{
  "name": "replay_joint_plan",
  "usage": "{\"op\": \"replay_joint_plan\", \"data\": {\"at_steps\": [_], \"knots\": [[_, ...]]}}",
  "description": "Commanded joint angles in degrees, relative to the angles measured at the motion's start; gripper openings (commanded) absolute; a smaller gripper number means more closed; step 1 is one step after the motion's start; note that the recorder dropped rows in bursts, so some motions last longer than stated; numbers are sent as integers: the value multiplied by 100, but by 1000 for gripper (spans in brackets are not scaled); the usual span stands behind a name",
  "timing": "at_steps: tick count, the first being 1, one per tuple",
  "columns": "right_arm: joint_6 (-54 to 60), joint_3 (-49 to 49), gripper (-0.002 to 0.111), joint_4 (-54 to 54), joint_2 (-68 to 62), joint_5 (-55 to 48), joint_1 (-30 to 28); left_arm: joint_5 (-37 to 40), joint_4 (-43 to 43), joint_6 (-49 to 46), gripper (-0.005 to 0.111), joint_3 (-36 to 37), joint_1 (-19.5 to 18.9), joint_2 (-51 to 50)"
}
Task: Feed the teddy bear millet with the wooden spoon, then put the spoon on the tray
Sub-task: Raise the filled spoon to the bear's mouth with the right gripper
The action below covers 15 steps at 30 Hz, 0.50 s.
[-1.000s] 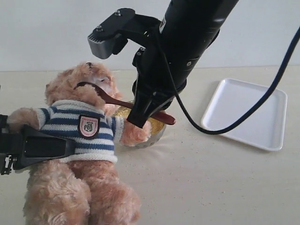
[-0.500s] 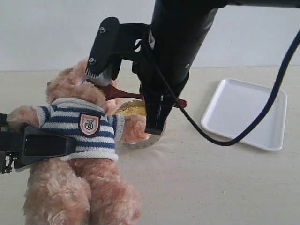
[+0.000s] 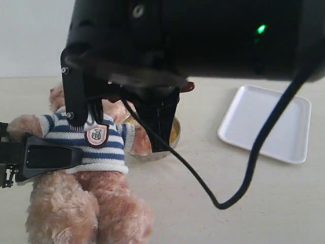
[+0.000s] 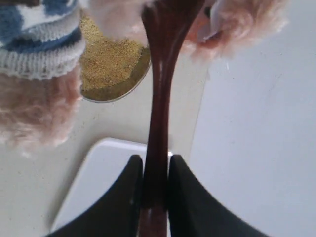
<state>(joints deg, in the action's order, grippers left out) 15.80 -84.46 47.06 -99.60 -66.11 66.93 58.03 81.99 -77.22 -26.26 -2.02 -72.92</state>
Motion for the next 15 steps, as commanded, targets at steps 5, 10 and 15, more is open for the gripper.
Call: {"op": "replay_joint_plan", "data": {"at_steps": [5, 10, 15], "knots": [[-912, -21, 0, 1121, -221, -386, 347, 138, 139, -87, 5, 28, -10, 39], [-1109, -21, 0, 1026, -36, -386, 347, 28, 99, -87, 5, 28, -10, 39], [-1096, -21, 0, 912, 34, -386, 347, -18, 99, -100, 5, 28, -10, 39]]}}
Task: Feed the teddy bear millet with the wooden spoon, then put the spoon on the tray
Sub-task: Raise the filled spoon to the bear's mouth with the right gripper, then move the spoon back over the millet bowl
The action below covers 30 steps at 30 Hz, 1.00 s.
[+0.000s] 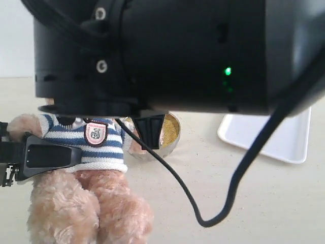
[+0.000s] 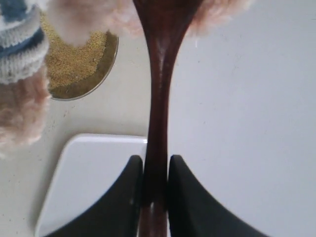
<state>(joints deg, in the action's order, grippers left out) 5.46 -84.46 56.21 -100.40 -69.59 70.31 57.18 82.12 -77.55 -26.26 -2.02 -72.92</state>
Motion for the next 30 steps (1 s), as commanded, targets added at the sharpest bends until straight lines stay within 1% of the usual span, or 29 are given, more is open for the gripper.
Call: {"op": "replay_joint_plan", "data": {"at_steps": [1, 8, 12, 17, 23, 25, 28, 30], "knots": [[-52, -21, 0, -22, 114, -37, 10, 67, 98, -67, 5, 28, -10, 39], [-65, -21, 0, -100, 125, -37, 50, 79, 74, -67, 5, 28, -10, 39], [-218, -21, 0, -351, 336, -37, 50, 79, 74, -67, 5, 28, -10, 39], [-305, -21, 0, -338, 514, -37, -64, -47, 109, -97, 5, 28, -10, 39], [-392, -21, 0, -346, 502, -37, -118, 122, 102, -97, 5, 28, -10, 39], [-546, -21, 0, -362, 551, -37, -325, 132, 71, -97, 5, 28, -10, 39], [-486, -21, 0, -845, 597, -37, -1221, 132, -66, -97, 5, 28, -10, 39], [-262, -21, 0, -1127, 585, -37, -1524, 132, -66, -97, 5, 28, -10, 39]]}}
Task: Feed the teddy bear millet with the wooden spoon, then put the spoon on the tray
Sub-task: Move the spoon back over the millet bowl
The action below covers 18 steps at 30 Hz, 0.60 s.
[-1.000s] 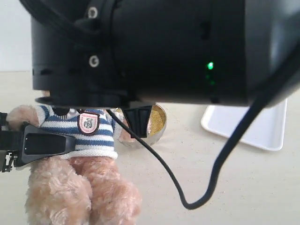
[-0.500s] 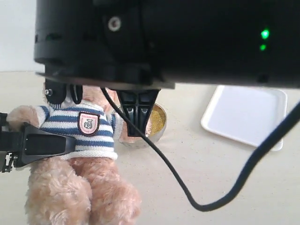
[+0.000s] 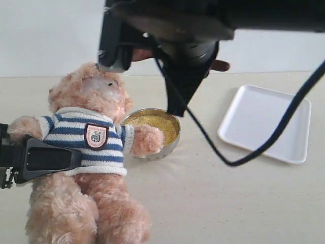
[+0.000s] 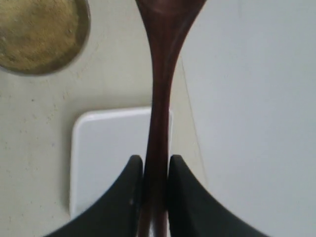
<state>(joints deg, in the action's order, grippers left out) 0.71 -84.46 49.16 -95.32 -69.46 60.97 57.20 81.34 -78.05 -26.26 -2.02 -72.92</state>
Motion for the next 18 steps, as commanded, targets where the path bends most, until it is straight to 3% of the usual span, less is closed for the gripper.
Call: {"op": "replay_joint_plan", "data": {"at_steps": [1, 6, 18], "knots": [[362, -21, 0, -558, 64, 23, -703, 118, 0, -47, 5, 28, -10, 39], [769, -21, 0, -609, -348, 196, -806, -497, -440, 345, 5, 28, -72, 39], [768, -21, 0, -388, -1407, 493, -806, -420, -599, 389, 5, 28, -879, 39]]}}
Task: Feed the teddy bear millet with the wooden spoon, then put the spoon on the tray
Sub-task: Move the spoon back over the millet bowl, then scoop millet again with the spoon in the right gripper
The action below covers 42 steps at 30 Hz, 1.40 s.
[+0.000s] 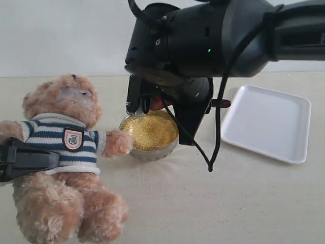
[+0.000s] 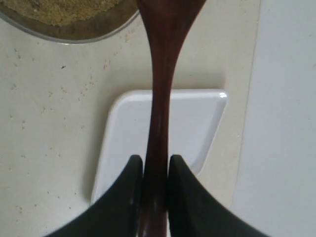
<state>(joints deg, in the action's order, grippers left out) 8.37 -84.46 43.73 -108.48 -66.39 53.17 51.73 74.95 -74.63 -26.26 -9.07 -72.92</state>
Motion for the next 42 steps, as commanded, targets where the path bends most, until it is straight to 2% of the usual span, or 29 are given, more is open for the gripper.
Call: {"op": "replay_joint_plan", "data": {"at_steps": [1, 13, 28, 42], "knots": [[17, -21, 0, 186, -154, 200, -26, 154, 20, 47, 5, 28, -184, 39], [109, -21, 0, 555, -522, -208, -2, 378, -43, 47, 5, 37, -184, 39], [128, -21, 0, 826, -1106, -158, -2, 462, -44, 47, 5, 37, -184, 39], [151, -21, 0, 170, -1094, 103, 9, 382, -33, 47, 5, 37, -184, 39]]}}
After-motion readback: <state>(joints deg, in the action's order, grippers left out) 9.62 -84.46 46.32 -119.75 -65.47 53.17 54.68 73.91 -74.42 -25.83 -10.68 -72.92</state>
